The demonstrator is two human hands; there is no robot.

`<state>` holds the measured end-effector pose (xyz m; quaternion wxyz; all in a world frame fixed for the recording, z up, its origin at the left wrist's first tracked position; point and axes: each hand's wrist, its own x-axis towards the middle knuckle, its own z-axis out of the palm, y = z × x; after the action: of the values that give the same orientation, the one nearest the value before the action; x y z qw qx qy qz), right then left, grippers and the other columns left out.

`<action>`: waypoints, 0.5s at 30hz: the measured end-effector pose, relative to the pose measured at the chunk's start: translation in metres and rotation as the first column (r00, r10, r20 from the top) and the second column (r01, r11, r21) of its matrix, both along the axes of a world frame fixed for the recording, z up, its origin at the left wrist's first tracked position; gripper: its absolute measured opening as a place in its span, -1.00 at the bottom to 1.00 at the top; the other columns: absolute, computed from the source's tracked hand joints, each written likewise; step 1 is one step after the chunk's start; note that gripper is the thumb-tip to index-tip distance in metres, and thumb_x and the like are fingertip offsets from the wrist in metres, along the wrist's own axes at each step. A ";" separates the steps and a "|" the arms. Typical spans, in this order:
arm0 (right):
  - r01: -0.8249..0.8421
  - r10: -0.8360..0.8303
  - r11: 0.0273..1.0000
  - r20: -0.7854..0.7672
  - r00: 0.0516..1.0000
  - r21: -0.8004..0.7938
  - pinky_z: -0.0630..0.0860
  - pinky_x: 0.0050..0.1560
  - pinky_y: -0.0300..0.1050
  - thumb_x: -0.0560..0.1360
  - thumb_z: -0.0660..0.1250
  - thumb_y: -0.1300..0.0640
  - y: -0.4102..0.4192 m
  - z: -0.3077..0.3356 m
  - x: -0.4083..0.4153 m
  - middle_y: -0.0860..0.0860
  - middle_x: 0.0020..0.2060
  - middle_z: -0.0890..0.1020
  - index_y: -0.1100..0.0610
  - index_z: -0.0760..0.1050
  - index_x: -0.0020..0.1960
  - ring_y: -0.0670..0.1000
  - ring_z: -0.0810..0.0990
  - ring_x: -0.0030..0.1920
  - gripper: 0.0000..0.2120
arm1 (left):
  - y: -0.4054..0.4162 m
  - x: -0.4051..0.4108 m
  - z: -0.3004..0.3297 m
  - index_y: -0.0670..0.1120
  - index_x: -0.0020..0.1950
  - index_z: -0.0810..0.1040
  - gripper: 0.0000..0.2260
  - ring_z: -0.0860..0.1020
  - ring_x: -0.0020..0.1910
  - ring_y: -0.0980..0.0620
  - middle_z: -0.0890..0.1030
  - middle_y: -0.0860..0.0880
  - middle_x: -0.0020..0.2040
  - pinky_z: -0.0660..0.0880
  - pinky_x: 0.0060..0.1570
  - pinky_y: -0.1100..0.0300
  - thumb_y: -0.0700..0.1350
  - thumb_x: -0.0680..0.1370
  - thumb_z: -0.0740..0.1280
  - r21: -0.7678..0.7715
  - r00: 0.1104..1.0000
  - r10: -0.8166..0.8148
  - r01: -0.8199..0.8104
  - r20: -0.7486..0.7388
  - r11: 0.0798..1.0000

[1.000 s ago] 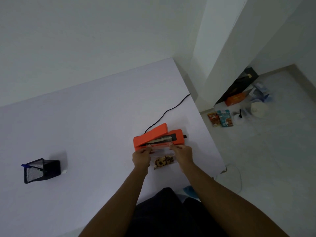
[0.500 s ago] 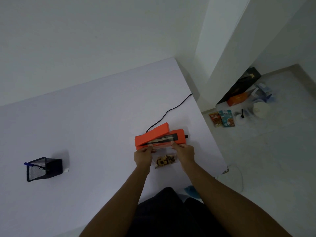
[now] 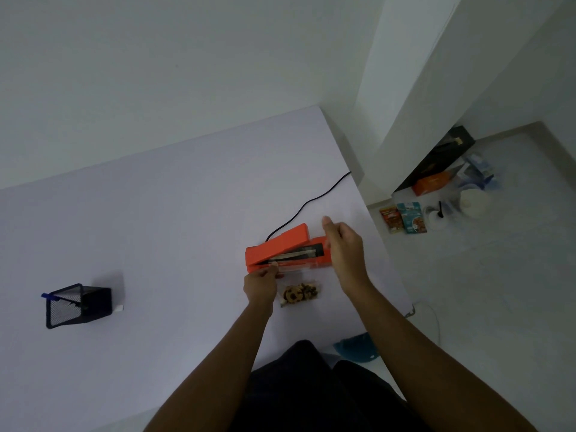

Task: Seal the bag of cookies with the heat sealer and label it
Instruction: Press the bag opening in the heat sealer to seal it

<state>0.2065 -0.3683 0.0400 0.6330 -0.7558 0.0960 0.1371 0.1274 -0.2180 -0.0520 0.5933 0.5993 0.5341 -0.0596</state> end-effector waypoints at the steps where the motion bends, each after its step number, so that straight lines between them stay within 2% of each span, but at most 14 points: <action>1: -0.078 0.078 0.997 0.041 0.996 0.015 0.42 -0.38 -0.31 0.56 0.32 -0.15 0.003 0.009 0.003 0.03 -0.39 0.45 0.16 0.40 -0.26 -0.11 0.43 -0.41 -0.58 | 0.000 0.000 0.000 -0.14 -0.10 0.63 -0.83 0.47 -0.43 0.03 0.57 -0.06 -0.31 0.39 -0.47 0.24 -0.04 0.56 0.39 0.000 1.000 -0.001 0.001 -0.001 1.000; 3: -0.213 0.211 0.977 0.120 0.970 0.001 0.47 -0.29 -0.28 0.51 0.39 -0.16 0.007 0.021 0.007 0.00 -0.34 0.50 0.15 0.45 -0.19 -0.09 0.48 -0.32 -0.62 | 0.000 0.000 0.000 -0.16 -0.08 0.63 -0.82 0.47 -0.44 0.04 0.58 -0.06 -0.31 0.39 -0.48 0.24 -0.04 0.56 0.39 0.006 1.000 -0.002 0.002 -0.005 1.000; 5: -0.276 0.276 0.961 0.145 0.950 -0.022 0.50 -0.24 -0.29 0.47 0.47 -0.10 0.010 0.024 0.008 -0.02 -0.30 0.52 0.12 0.48 -0.16 -0.09 0.50 -0.26 -0.69 | 0.000 0.001 0.000 -0.17 -0.05 0.63 -0.82 0.48 -0.42 0.04 0.59 -0.07 -0.28 0.42 -0.46 0.23 -0.06 0.56 0.39 0.012 1.000 -0.002 0.002 -0.009 1.000; 7: -0.284 0.286 0.958 0.135 0.949 -0.031 0.52 -0.24 -0.23 0.44 0.50 -0.04 0.009 0.020 0.007 0.01 -0.29 0.53 0.11 0.49 -0.15 -0.04 0.51 -0.25 -0.73 | -0.001 0.001 -0.001 -0.18 -0.02 0.64 -0.82 0.49 -0.41 0.03 0.60 -0.09 -0.25 0.45 -0.44 0.23 -0.06 0.56 0.39 0.013 1.000 0.002 -0.001 -0.009 1.000; 10: -0.225 0.229 0.973 0.112 0.967 -0.044 0.56 -0.18 0.00 0.43 0.49 -0.02 0.002 0.008 0.006 0.14 -0.24 0.57 0.10 0.49 -0.18 0.15 0.57 -0.18 -0.75 | -0.001 0.002 0.000 -0.16 -0.06 0.64 -0.82 0.49 -0.42 0.03 0.60 -0.09 -0.25 0.42 -0.48 0.24 -0.04 0.56 0.39 0.013 1.000 0.001 -0.001 -0.012 1.000; 13: -0.168 0.174 0.983 0.088 0.981 -0.067 0.52 -0.22 -0.17 0.47 0.48 0.08 -0.009 -0.001 0.006 0.02 -0.30 0.55 0.12 0.50 -0.20 -0.03 0.53 -0.25 -0.80 | -0.002 0.001 0.002 -0.14 -0.14 0.63 -0.82 0.44 -0.47 0.03 0.57 -0.08 -0.32 0.36 -0.52 0.24 -0.05 0.57 0.38 0.018 1.000 0.007 -0.007 -0.005 1.000; 15: -0.147 0.150 0.986 0.049 0.987 -0.075 0.48 -0.24 -0.26 0.48 0.48 0.07 -0.016 -0.008 0.007 -0.05 -0.32 0.55 0.16 0.51 -0.19 -0.11 0.52 -0.28 -0.79 | -0.003 0.001 0.003 -0.12 -0.21 0.61 -0.80 0.42 -0.48 0.02 0.55 -0.08 -0.36 0.36 -0.52 0.24 -0.06 0.57 0.38 0.022 1.000 0.008 -0.008 -0.004 1.000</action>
<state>0.2131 -0.3841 0.0323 0.5962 -0.7863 0.0268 0.1597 0.1286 -0.2206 -0.0493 0.5858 0.6035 0.5383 -0.0528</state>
